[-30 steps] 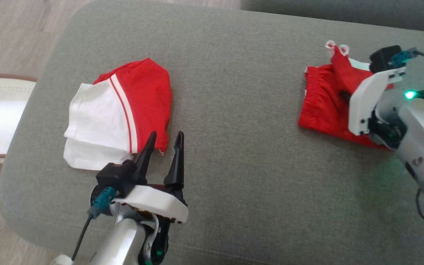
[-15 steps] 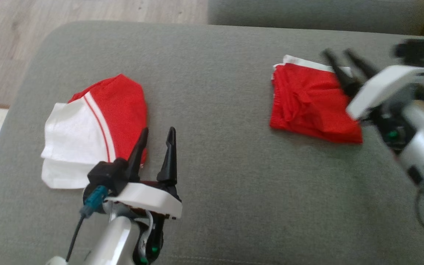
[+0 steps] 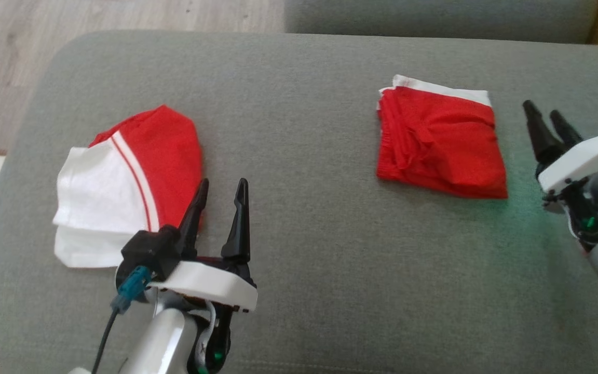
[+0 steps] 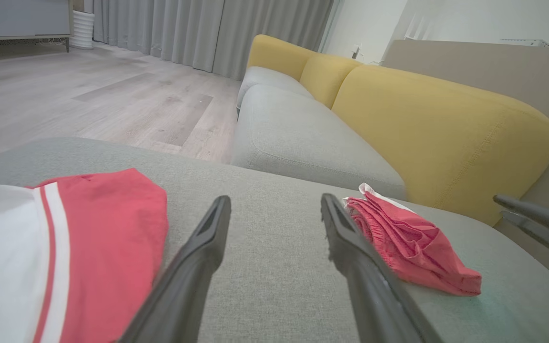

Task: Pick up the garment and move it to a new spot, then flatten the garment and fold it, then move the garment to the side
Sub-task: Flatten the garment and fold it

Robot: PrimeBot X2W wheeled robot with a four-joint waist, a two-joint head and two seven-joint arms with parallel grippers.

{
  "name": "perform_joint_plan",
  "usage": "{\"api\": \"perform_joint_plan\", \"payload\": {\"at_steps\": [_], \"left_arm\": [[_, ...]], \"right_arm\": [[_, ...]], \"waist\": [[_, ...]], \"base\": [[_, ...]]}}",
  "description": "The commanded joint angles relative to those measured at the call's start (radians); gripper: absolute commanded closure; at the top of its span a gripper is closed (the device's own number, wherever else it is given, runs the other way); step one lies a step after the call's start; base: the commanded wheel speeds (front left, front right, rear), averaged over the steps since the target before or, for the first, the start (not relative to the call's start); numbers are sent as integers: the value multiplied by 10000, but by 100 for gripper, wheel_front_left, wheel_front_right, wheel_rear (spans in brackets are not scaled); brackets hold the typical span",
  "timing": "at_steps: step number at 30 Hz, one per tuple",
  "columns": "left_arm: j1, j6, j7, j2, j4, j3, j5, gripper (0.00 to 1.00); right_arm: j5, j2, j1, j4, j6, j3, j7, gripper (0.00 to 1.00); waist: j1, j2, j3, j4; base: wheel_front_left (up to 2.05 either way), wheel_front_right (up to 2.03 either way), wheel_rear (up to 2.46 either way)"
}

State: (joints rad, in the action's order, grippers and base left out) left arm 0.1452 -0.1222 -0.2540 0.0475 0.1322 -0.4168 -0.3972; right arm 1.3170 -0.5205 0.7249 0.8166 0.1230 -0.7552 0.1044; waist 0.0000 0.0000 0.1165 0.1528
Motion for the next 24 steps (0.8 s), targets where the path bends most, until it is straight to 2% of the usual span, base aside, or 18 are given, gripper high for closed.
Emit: {"api": "perform_joint_plan", "payload": {"at_steps": [1, 2, 3, 4, 5, 6, 16, 21, 24], "left_arm": [[316, 27, -78, 28, -264, 216, 48, 0], [320, 20, -78, 28, -237, 205, 41, 0], [320, 10, -78, 28, -225, 204, 32, 0], [319, 6, -78, 28, -214, 202, 27, 0], [320, 2, -78, 28, -207, 202, 22, 0], [323, 0, -78, 28, -207, 201, 14, 0], [348, -56, -78, 28, -152, 180, -56, 0], [384, -96, -78, 28, -124, 217, -58, 0], [415, -100, -78, 28, -119, 210, -53, 0]], "right_arm": [[57, 50, -44, -108, 77, -76, -203, 0], [34, 115, -69, -68, 77, -163, -305, 0], [-29, 179, -77, -16, 77, -269, -392, 5], [-156, 235, -59, 58, 77, -399, -432, 34], [-264, 316, -40, 145, 77, -518, -475, 83], [-309, 443, -30, 214, 77, -617, -559, 100], [-479, 1900, 24, 557, 77, -1456, -1128, 100], [-355, 2713, -11, -30, 77, -1892, -1155, 100], [-267, 2849, -54, -755, 77, -2109, -842, 100]], "waist": [[0, 0, 79, 213], [0, 0, 90, 277], [0, 0, 101, 336], [0, 0, 113, 389], [0, 0, 123, 439], [0, 0, 127, 489], [0, 0, 251, 867], [0, 0, 303, 834], [0, 0, 264, 732]], "base": [[0, 0, 0], [0, 0, 0], [0, 0, 0], [0, 0, 0], [0, 0, 0], [0, 0, 0], [0, 0, 0], [0, 0, 0], [0, 0, 0]]}}
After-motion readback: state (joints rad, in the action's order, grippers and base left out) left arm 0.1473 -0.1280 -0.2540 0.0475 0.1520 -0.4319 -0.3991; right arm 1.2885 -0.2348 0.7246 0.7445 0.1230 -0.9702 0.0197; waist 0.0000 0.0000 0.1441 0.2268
